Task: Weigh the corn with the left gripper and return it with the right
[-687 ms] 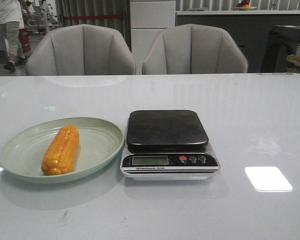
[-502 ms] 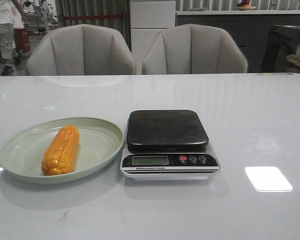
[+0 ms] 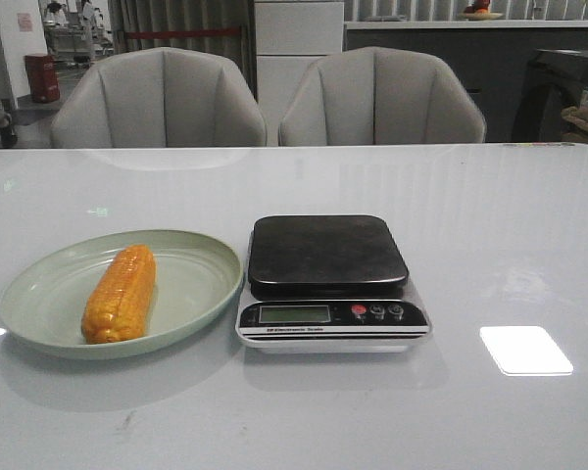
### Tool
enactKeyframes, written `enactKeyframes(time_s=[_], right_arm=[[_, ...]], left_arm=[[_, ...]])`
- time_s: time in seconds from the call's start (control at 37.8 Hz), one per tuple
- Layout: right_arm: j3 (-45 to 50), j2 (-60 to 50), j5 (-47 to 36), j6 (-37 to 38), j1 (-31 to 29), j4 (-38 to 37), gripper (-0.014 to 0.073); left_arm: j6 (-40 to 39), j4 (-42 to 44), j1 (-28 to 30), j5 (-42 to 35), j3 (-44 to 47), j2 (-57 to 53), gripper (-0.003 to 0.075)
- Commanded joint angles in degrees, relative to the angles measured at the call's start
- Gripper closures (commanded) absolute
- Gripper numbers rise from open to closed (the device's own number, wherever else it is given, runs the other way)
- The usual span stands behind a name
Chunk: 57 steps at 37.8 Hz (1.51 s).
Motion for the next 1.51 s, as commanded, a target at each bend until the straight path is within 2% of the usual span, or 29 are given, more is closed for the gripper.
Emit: enactKeyframes(time_s=[0.0,0.16,0.34,0.4,0.53,0.69,0.87,1.27,1.35,1.43,1.48], right_arm=[[0.6,-1.2,-4.9,-0.5,-0.3,-0.6,0.0407],[0.6,-1.2,-4.9,-0.5,-0.3,-0.6,0.0407],[0.6,-1.2,-4.9,-0.5,-0.3,-0.6,0.0407],[0.6,-1.2,-4.9,-0.5,-0.3,-0.6,0.0407],[0.6,-1.2,-4.9,-0.5,-0.3,-0.6,0.0407],[0.6,-1.2,-4.9,-0.5,-0.3,-0.6,0.0407],[0.6,-1.2,-4.9,-0.5,-0.3,-0.6,0.0407],[0.6,-1.2,-4.9,-0.5,-0.3,-0.6,0.0407],[0.6,-1.2,-4.9,-0.5,-0.3,-0.6,0.0407],[0.6,-1.2,-4.9,-0.5,-0.3,-0.6,0.0407],[0.6,-1.2,-4.9,-0.5,-0.3,-0.6,0.0407]], left_arm=[[-0.2,0.1,-0.3,-4.8,1.8,-1.1,0.0606],[-0.2,0.1,-0.3,-5.8,1.8,-1.1,0.0606],[0.4,2.5,-0.3,-20.3,1.1,-1.1,0.0606],[0.4,2.5,-0.3,-21.3,-0.2,-0.9,0.0606],[0.4,2.5,-0.3,-15.4,-6.9,2.0,0.0606],[-1.1,0.1,-0.5,-4.1,-16.2,9.6,0.0606],[-1.1,0.0,-1.0,6.5,-23.0,16.9,0.0606],[-1.1,-0.5,-1.0,7.0,-23.6,21.0,0.0599],[-1.1,0.8,-1.0,7.7,-24.1,21.0,0.0542],[-1.1,2.1,-1.0,9.5,-25.3,21.2,0.0427],[-1.1,2.1,-1.3,10.8,-26.2,21.7,0.0324]])
